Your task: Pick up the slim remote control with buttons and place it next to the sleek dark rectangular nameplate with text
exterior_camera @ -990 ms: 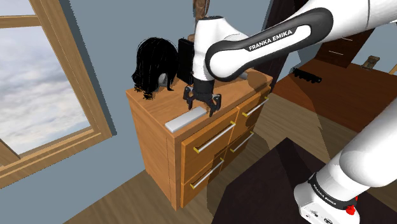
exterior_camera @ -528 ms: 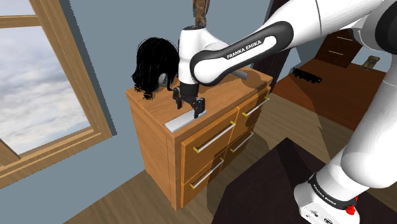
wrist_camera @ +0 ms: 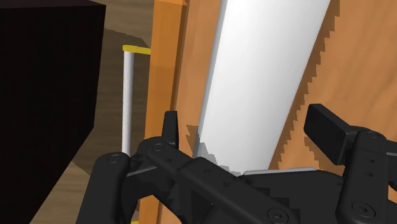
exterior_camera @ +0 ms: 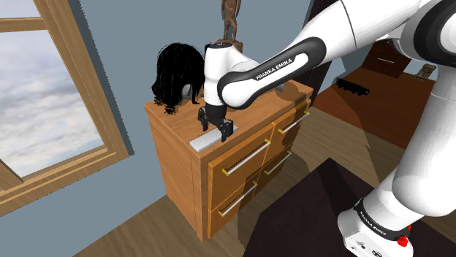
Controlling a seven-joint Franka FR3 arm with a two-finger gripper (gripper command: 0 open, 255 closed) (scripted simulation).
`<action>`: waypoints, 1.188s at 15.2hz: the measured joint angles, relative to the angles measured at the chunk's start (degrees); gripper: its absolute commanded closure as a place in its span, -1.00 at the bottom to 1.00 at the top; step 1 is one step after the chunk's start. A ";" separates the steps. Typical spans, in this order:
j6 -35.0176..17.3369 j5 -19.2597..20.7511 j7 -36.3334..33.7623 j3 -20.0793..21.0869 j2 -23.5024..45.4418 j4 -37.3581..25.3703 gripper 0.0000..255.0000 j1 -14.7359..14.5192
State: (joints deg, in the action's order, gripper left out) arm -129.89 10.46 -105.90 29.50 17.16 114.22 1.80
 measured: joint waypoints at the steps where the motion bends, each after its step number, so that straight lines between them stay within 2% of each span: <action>1: -0.05 0.04 -0.02 -0.02 0.05 -0.01 -1.00 -0.01; 4: -0.09 0.06 -0.04 -0.03 0.08 0.00 -1.00 -0.02; 5: -0.09 0.06 -0.04 -0.03 0.08 0.00 1.00 -0.02; 15: -0.10 0.05 -0.04 -0.03 0.05 -0.01 1.00 -0.01; 18: 1.32 -0.59 0.46 0.22 -0.78 -0.67 1.00 0.22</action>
State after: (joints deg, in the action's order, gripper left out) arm -128.57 9.87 -105.44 29.72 16.38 113.55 2.02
